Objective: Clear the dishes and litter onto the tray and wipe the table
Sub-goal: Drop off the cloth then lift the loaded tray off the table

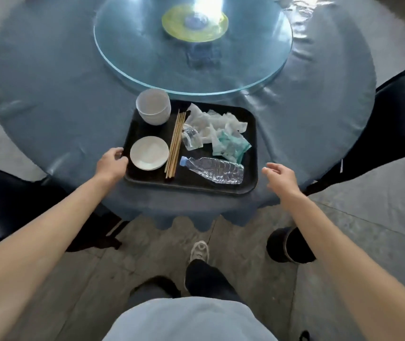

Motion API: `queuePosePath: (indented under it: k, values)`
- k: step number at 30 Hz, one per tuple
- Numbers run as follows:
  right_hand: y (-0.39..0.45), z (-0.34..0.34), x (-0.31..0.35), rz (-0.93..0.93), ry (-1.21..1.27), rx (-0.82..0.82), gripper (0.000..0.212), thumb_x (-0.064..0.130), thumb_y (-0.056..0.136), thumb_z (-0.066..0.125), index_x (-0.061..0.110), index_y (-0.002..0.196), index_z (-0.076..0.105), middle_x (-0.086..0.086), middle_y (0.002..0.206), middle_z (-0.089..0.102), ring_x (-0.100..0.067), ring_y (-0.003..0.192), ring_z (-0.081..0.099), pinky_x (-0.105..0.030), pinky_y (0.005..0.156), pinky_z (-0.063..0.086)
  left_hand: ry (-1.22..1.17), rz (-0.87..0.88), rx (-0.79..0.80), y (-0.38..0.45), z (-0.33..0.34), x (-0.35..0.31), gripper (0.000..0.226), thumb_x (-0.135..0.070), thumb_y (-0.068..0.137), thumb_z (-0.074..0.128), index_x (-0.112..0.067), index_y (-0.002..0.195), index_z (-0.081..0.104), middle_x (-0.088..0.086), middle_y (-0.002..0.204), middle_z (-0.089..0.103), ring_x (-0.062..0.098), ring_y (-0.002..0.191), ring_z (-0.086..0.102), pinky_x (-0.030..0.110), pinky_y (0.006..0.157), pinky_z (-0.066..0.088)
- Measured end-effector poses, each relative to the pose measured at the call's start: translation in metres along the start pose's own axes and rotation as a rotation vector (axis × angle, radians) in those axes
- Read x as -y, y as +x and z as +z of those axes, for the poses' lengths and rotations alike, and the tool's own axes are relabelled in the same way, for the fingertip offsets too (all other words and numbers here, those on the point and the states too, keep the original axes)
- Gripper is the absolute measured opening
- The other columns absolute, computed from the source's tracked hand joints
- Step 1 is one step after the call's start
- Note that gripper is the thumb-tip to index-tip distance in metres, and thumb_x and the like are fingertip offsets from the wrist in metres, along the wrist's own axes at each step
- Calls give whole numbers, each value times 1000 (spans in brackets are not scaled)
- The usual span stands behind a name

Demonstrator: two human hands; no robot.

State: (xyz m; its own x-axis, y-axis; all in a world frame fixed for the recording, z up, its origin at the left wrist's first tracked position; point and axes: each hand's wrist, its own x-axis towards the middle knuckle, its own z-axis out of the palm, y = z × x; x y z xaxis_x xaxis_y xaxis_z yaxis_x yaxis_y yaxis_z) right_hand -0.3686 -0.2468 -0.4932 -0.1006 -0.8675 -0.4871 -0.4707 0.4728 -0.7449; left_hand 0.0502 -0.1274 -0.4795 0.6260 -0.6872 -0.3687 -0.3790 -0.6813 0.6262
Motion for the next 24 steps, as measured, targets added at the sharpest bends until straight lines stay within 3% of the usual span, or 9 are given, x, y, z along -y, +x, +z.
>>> queuePosePath:
  k: [4, 7, 11, 13, 16, 19, 24]
  values:
    - [52, 14, 2, 74, -6, 3, 45, 21, 98, 68, 16, 142, 58, -9, 134, 64, -19, 109, 60, -44, 105, 51, 21, -90, 29, 49, 10, 4, 48, -8, 98, 46, -10, 145, 51, 12, 147, 55, 28, 137, 50, 38, 117, 35]
    - [78, 27, 3, 111, -13, 28, 53, 19, 98, 69, 14, 148, 52, -8, 134, 61, -22, 117, 61, -40, 102, 50, 51, -127, 54, 79, 15, 3, 50, -11, 98, 47, -11, 147, 48, 10, 148, 55, 28, 137, 50, 39, 116, 36]
    - [95, 44, 3, 128, -34, -9, 51, 13, 96, 70, 14, 145, 57, -11, 135, 65, -25, 119, 64, -43, 105, 53, 87, -168, 66, 114, 15, 5, 46, -11, 94, 53, -8, 140, 57, 11, 140, 62, 29, 130, 57, 40, 113, 41]
    - [96, 51, 1, 144, 20, -48, 46, 4, 98, 65, 13, 142, 60, -11, 126, 68, -21, 107, 67, -35, 95, 57, -5, -210, 67, 128, 18, 10, 42, -8, 89, 59, -9, 132, 64, 10, 130, 68, 26, 118, 64, 40, 108, 48]
    - [94, 64, 7, 217, 207, -90, 43, -8, 99, 51, 13, 134, 64, -8, 117, 71, -18, 91, 68, -23, 74, 59, -251, -323, 53, 132, 25, 5, 35, 2, 94, 60, -9, 126, 66, 11, 118, 69, 22, 94, 66, 34, 88, 53]
    - [96, 75, 3, 267, 310, -152, 42, -8, 98, 48, 17, 126, 67, -8, 119, 73, -21, 100, 70, -36, 90, 60, -407, -417, 16, 135, 32, 6, 31, 3, 96, 57, -14, 120, 68, 10, 110, 70, 23, 92, 67, 37, 85, 55]
    - [91, 75, 6, 257, 327, -183, 38, -8, 100, 49, 18, 119, 69, -5, 110, 74, -19, 99, 69, -35, 93, 59, -476, -496, 24, 142, 32, 9, 28, 5, 94, 56, -16, 109, 67, 11, 106, 72, 26, 96, 69, 46, 91, 58]
